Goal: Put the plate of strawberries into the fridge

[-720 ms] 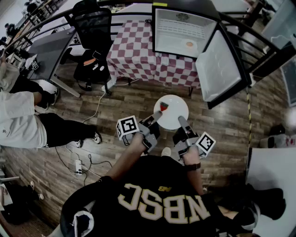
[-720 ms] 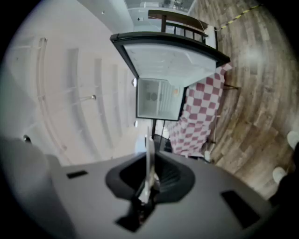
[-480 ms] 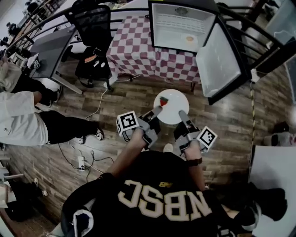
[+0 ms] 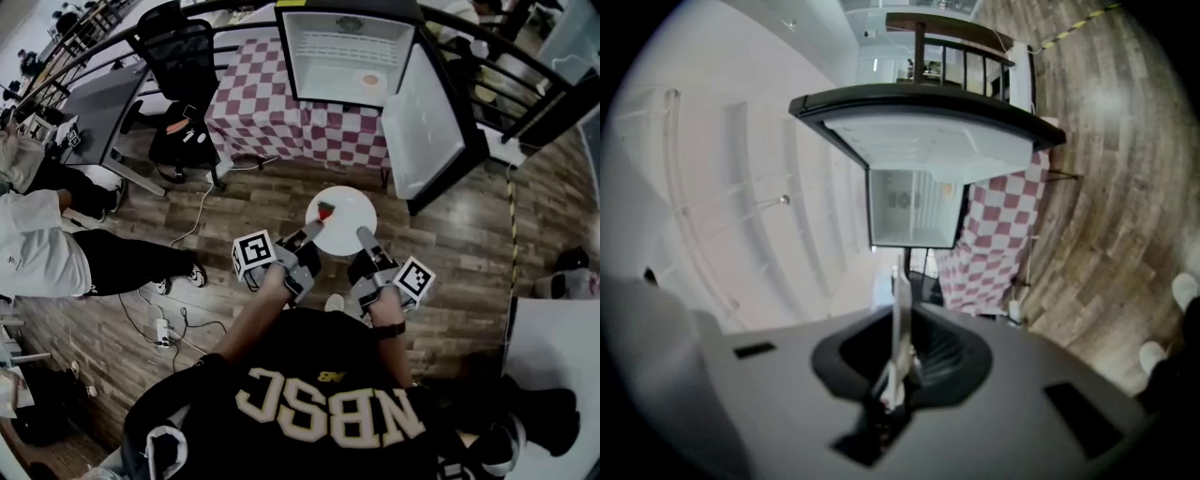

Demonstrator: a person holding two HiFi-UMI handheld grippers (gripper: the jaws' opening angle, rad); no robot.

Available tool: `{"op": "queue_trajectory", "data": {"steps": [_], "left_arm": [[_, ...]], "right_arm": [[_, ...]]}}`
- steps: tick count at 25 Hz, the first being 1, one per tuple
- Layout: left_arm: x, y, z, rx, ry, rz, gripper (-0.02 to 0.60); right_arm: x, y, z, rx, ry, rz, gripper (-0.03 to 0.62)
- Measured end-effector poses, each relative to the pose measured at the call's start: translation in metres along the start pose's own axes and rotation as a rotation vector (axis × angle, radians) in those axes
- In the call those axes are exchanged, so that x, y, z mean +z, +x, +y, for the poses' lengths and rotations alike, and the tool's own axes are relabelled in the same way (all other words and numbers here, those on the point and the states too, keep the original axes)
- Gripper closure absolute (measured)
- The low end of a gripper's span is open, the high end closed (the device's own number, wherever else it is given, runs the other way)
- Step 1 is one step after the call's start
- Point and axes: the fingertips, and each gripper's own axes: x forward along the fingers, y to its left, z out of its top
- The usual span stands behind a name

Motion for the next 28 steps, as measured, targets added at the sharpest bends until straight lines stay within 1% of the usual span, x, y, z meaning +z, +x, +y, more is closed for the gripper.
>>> {"op": "queue_trajectory", "data": {"steps": [3, 6, 11, 13, 15, 17, 19, 21, 26, 28], "left_arm": [[-0.009, 0.007, 0.004, 0.014, 0.009, -0.008, 0.541], [-0.012, 0.01, 0.004, 0.032, 0.017, -0.024, 0.541], [-0.007, 0.004, 0.009, 0.042, -0.012, -0.058, 0.543], [-0.003, 0.007, 0.015, 0.048, -0.014, -0.046, 0.543], [-0.002, 0.013, 0.023, 0.06, -0.014, -0.028, 0.543], [0.005, 0.019, 0.026, 0.066, -0.021, -0.013, 0.543], [0.024, 0.029, 0.025, 0.066, -0.033, 0.006, 0.543], [0.051, 0.043, 0.024, 0.064, -0.031, 0.025, 0.543], [0.114, 0.082, -0.005, 0.033, 0.039, 0.09, 0.543], [0.14, 0.095, -0.017, 0.017, 0.051, 0.103, 0.543]], "right_arm": [[0.008, -0.006, -0.005, 0.01, 0.024, -0.001, 0.546], [0.013, -0.008, -0.005, 0.012, 0.02, 0.023, 0.546], [0.006, -0.002, -0.004, 0.013, 0.004, 0.055, 0.546], [0.008, 0.001, -0.007, 0.01, 0.024, 0.023, 0.546], [0.012, 0.004, -0.016, -0.013, 0.061, -0.027, 0.548], [0.017, 0.013, -0.024, -0.032, 0.092, -0.054, 0.547], [0.024, 0.031, -0.024, -0.038, 0.086, -0.062, 0.547], [0.033, 0.056, -0.017, -0.034, 0.065, -0.071, 0.548], [0.061, 0.121, 0.002, -0.007, 0.033, -0.12, 0.548], [0.071, 0.148, 0.012, 0.011, 0.018, -0.142, 0.548]]}}
